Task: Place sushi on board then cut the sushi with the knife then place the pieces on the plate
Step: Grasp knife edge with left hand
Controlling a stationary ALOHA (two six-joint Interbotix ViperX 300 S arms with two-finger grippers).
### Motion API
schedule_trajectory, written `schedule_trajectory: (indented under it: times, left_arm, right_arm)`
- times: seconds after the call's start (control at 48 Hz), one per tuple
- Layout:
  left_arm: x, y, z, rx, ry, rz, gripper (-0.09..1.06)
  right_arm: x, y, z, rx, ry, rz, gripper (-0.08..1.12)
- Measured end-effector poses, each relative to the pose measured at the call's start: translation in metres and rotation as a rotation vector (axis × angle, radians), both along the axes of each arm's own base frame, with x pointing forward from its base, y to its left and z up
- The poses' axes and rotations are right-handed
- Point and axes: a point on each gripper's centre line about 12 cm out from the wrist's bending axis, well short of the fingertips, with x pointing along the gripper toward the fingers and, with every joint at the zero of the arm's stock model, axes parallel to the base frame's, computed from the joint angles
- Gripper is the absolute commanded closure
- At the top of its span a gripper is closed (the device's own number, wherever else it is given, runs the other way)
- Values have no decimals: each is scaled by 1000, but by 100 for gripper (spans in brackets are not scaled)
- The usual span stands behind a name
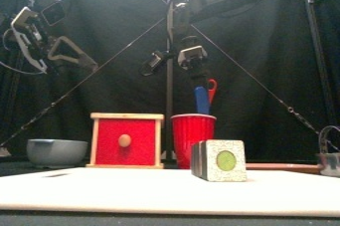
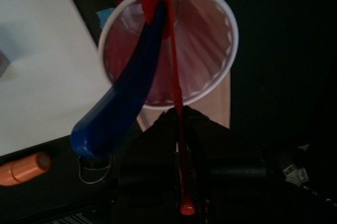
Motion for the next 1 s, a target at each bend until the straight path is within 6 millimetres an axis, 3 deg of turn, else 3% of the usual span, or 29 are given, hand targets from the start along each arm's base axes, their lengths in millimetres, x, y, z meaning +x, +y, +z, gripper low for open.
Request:
schedule_trajectory:
  times: [0.438, 0.708, 1.0]
  left_arm:
    - [0, 0, 0, 0, 0, 2, 99]
    - [0, 1, 0, -1, 0, 5, 99]
    - [2, 1, 5, 0, -15, 5, 99]
  right_arm:
    - [2, -10, 35, 9, -72, -38, 78]
    - [-21, -13, 86, -42, -174, -56, 78]
    - [-60, 1, 147, -119, -311, -75, 78]
